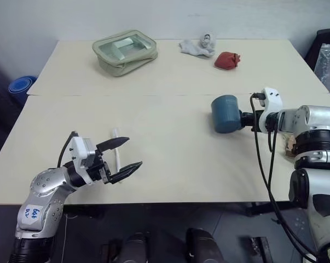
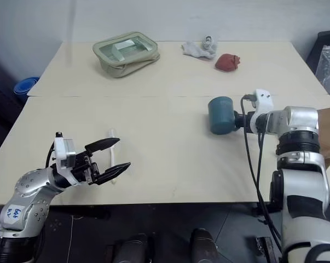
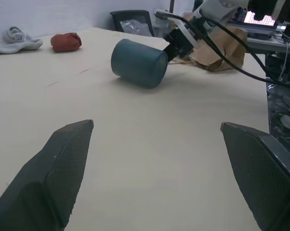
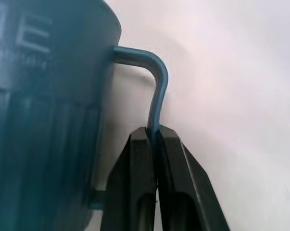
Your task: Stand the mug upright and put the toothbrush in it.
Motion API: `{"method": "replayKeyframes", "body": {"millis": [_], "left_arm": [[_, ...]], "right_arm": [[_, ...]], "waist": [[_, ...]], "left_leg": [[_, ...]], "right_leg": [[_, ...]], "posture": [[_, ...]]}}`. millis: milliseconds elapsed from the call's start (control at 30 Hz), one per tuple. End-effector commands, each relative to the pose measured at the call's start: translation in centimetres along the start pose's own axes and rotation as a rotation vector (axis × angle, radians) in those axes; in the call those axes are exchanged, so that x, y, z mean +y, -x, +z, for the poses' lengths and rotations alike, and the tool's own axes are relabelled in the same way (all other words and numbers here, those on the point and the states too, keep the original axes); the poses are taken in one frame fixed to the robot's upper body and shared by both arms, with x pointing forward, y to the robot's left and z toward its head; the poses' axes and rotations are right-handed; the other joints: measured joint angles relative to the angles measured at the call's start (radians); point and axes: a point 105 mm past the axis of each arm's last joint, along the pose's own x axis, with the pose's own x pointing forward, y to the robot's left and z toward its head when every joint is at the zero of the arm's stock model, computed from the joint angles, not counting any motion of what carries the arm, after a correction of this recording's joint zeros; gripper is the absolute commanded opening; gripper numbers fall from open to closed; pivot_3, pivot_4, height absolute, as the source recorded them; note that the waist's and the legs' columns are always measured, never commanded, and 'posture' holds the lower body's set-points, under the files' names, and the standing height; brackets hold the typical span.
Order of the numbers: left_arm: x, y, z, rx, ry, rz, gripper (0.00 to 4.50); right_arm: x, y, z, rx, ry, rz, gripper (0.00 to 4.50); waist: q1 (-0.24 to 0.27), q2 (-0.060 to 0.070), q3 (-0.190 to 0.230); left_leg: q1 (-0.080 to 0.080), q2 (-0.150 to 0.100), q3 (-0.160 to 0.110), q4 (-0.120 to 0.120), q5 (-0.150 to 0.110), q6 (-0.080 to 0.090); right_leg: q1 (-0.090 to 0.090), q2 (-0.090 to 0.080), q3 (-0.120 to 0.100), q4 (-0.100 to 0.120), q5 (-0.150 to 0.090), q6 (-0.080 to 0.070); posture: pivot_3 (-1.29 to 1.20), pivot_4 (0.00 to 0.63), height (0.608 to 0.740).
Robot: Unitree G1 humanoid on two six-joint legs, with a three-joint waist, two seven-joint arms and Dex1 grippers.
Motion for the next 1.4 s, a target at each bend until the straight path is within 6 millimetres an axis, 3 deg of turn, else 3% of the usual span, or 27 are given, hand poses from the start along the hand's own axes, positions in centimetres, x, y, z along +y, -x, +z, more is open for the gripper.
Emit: {"method": "replayKeyframes", "body": {"millis": [33,167,333,500,633,733,900,1000,1067,1133,1267,1333,1400], "left_arm": [[0.0,0.3,1.3,-0.027,-0.037,0.0,4.5],[0.4,0.8,1.3,-0.025,-0.034,0.039,4.5],[1.0,1.3,1.2,-0.016,-0.043,0.08,4.5],[1.0,1.6,1.4,-0.007,-0.049,0.093,4.5],[1.1,2.1,1.4,0.005,-0.053,0.108,4.5],[1.1,2.6,1.4,0.013,-0.055,0.124,4.5],[1.2,3.7,1.0,0.04,-0.049,0.174,4.5],[1.9,6.1,0.4,0.082,-0.018,0.285,4.5],[3.2,9.9,-1.1,0.178,0.07,0.493,4.5],[3.6,11.8,-1.6,0.226,0.101,0.583,4.5],[2.8,16.6,-1.9,0.317,0.138,0.714,4.5],[2.5,19.9,-3.2,0.491,0.173,0.823,4.5],[2.0,21.3,-3.5,0.569,0.204,0.859,4.5]], "right_arm": [[4.6,0.8,1.9,-0.194,0.193,0.249,0.01],[10.9,2.0,1.9,-0.572,0.443,0.495,0.01],[13.7,-0.9,-2.2,-0.773,0.677,0.456,0.01],[13.4,-3.5,-5.7,-0.725,0.769,0.408,0.01],[12.3,-3.6,-6.6,-0.703,0.797,0.42,0.01],[11.2,-2.9,-7.3,-0.66,0.806,0.47,0.71],[8.8,-1.0,-6.3,-0.673,0.84,0.434,2.28],[6.9,0.9,-6.1,-0.662,0.888,0.412,3.19],[5.8,3.2,-6.7,-0.656,0.89,0.473,3.87],[5.5,4.3,-7.2,-0.64,0.898,0.509,4.46],[5.0,8.2,-8.7,-0.628,0.877,0.639,4.46],[5.0,10.0,-9.9,-0.569,0.857,0.75,4.46],[5.3,10.8,-9.7,-0.604,0.879,0.759,4.46]], "waist": [[-0.001,0.0,0.0],[-0.008,0.0,0.0],[-0.013,0.0,0.0],[-0.013,0.0,0.0],[-0.014,0.0,0.0],[-0.01,0.0,0.0],[-0.012,0.0,0.0],[-0.012,0.0,0.0],[-0.01,0.0,0.0],[-0.009,-0.001,0.0],[-0.007,-0.002,0.001],[-0.004,-0.002,0.001],[-0.004,-0.002,0.001]], "left_leg": [[0.0,0.0,0.0,0.0,0.0,0.0],[-0.001,0.0,0.0,-0.001,0.0,-0.001],[0.0,0.0,0.0,0.0,-0.001,-0.002],[0.0,0.0,-0.001,0.001,-0.001,-0.002],[0.002,0.001,-0.001,0.001,-0.001,-0.002],[0.003,0.001,-0.003,0.001,-0.001,-0.002],[0.003,0.001,-0.004,0.001,-0.001,-0.002],[0.003,0.001,-0.004,0.001,-0.001,-0.002],[0.002,0.001,-0.004,0.001,-0.001,-0.002],[0.002,0.001,-0.004,0.0,-0.001,-0.001],[0.003,0.001,-0.004,0.001,-0.002,-0.001],[0.003,0.001,-0.004,0.001,-0.002,0.0],[0.003,0.001,-0.003,0.001,-0.003,0.0]], "right_leg": [[0.0,0.0,0.0,0.0,0.0,0.0],[-0.002,0.0,-0.001,0.001,0.0,0.001],[-0.002,0.0,-0.001,0.002,0.0,0.001],[-0.002,0.0,-0.001,0.003,0.0,0.001],[0.0,0.0,-0.001,0.002,0.0,0.001],[0.003,0.0,-0.001,0.002,0.0,0.001],[0.003,0.0,-0.002,0.001,0.0,0.001],[0.003,0.0,-0.002,0.001,0.0,0.001],[0.003,0.0,-0.002,0.001,0.0,0.001],[0.003,0.0,-0.003,0.0,0.0,0.001],[0.004,0.0,-0.003,-0.002,0.0,0.001],[0.005,0.0,-0.003,-0.002,0.0,0.001],[0.005,0.0,-0.003,-0.003,0.0,0.0]], "posture": [[0.0,0.15,0.74],[0.0,0.15,0.74],[0.0,0.15,0.74],[0.0,0.15,0.74],[0.0,0.15,0.74],[0.0,0.15,0.74],[0.0,0.15,0.74],[0.0,0.15,0.74],[0.0,0.15,0.74],[0.0,0.15,0.74],[0.0,0.15,0.74],[0.0,0.15,0.74],[0.0,0.15,0.74]]}}
